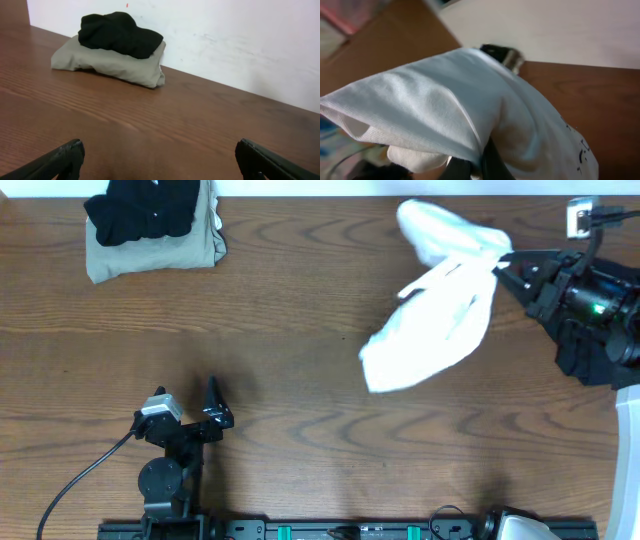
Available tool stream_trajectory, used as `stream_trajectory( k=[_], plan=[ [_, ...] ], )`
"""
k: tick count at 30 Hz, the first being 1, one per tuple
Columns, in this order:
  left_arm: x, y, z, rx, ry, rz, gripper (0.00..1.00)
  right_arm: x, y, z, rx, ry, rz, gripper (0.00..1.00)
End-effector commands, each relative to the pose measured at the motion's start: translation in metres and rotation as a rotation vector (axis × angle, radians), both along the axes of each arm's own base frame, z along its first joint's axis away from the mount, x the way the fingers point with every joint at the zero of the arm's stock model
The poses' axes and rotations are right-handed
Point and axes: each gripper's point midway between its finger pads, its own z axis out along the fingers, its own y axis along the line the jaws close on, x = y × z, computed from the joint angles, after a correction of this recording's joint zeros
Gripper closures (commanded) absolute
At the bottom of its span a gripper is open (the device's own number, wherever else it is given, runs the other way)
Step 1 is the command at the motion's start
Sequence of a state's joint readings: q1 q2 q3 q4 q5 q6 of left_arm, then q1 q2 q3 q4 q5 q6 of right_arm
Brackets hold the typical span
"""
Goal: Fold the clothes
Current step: 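Grasp the white T-shirt with the right gripper and lift it, then lower the white T-shirt onto the table center and release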
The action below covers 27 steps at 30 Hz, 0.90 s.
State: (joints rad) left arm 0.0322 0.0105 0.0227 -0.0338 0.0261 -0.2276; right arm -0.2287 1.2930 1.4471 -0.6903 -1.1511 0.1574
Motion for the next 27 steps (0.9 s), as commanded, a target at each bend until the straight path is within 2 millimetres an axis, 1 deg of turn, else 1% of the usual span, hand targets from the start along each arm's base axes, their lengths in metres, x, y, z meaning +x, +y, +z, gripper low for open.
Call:
stream_trajectory(
  k=[1, 5, 8, 11, 14, 15, 17, 20, 21, 22, 23, 24, 27],
  plan=[
    [-0.001, 0.003, -0.017, 0.017, 0.050, 0.015, 0.02, -0.015, 0.013, 0.017, 0.050, -0.018, 0.083, 0.99],
    [-0.001, 0.003, -0.017, 0.017, 0.050, 0.015, 0.02, -0.011, 0.014, 0.014, 0.035, -0.008, 0.059, 0.99],
    [-0.001, 0.003, -0.017, 0.017, 0.050, 0.015, 0.02, -0.005, 0.023, 0.007, 0.014, 0.040, 0.021, 0.99],
    [-0.001, 0.003, -0.017, 0.017, 0.050, 0.015, 0.02, 0.000, 0.044, -0.004, -0.037, 0.073, -0.010, 0.99],
    [-0.001, 0.003, -0.017, 0.017, 0.050, 0.015, 0.02, 0.003, 0.073, -0.018, -0.115, 0.082, -0.017, 0.97],
    [-0.001, 0.003, -0.017, 0.017, 0.050, 0.015, 0.02, 0.004, 0.083, -0.024, -0.142, 0.092, -0.023, 0.94],
    [-0.001, 0.003, -0.017, 0.017, 0.050, 0.015, 0.02, 0.006, 0.106, -0.038, -0.201, 0.102, -0.023, 0.78],
    [-0.001, 0.003, -0.017, 0.017, 0.050, 0.015, 0.02, 0.005, 0.137, -0.059, -0.271, 0.113, 0.005, 0.67],
    [-0.001, 0.003, -0.017, 0.017, 0.050, 0.015, 0.02, 0.004, 0.148, -0.065, -0.288, 0.110, 0.032, 0.62],
    [-0.001, 0.003, -0.017, 0.017, 0.050, 0.015, 0.02, 0.003, 0.155, -0.069, -0.302, 0.102, 0.054, 0.58],
    [-0.001, 0.003, -0.017, 0.017, 0.050, 0.015, 0.02, 0.003, 0.161, -0.072, -0.316, 0.091, 0.069, 0.52],
    [-0.001, 0.003, -0.017, 0.017, 0.050, 0.015, 0.02, 0.005, 0.161, -0.074, -0.326, 0.087, 0.062, 0.48],
    [-0.001, 0.003, -0.017, 0.017, 0.050, 0.015, 0.02, 0.016, 0.146, -0.072, -0.351, 0.072, -0.016, 0.48]
  ],
)
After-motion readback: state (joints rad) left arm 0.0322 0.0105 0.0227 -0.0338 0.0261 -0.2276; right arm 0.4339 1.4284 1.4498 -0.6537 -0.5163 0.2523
